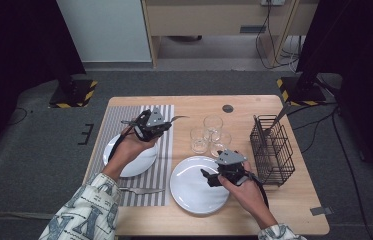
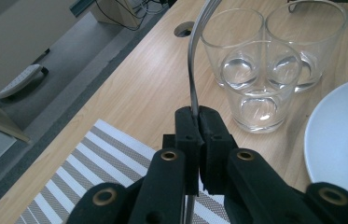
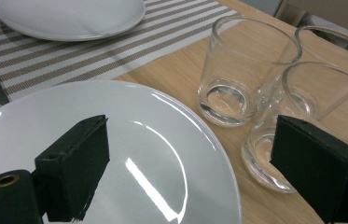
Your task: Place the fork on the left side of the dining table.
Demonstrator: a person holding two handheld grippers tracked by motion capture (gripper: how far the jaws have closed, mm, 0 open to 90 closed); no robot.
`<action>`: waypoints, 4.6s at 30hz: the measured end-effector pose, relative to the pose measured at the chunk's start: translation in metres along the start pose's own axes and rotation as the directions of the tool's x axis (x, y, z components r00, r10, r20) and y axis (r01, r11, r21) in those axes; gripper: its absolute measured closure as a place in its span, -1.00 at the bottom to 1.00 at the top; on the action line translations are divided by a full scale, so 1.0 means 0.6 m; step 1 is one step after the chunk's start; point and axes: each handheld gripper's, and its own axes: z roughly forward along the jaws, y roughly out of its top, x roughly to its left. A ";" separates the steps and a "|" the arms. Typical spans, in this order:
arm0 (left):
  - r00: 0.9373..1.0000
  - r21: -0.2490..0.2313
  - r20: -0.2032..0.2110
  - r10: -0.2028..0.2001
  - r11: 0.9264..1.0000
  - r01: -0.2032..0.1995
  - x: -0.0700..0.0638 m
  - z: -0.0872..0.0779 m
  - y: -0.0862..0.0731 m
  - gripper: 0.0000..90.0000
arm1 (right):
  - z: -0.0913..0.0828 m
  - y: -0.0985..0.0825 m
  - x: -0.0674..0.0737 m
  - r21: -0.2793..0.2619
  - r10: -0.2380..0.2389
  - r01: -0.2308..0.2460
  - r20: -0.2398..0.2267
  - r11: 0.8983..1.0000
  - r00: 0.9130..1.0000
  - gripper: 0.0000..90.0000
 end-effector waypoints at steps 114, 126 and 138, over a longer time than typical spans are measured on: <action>0.994 0.132 -0.102 0.040 0.991 -0.026 0.134 0.043 -0.110 0.94 | -0.025 -0.033 0.009 -0.011 -0.073 0.074 0.049 0.997 0.996 -0.76; 0.992 0.137 -0.121 0.047 0.990 -0.030 0.128 0.048 -0.106 0.94 | -0.026 -0.033 0.009 -0.012 -0.072 0.073 0.049 0.997 0.996 -0.76; 0.990 0.160 -0.129 0.053 0.987 -0.032 0.132 0.058 -0.118 0.94 | -0.027 -0.032 0.011 -0.016 -0.069 0.070 0.049 0.997 0.996 -0.76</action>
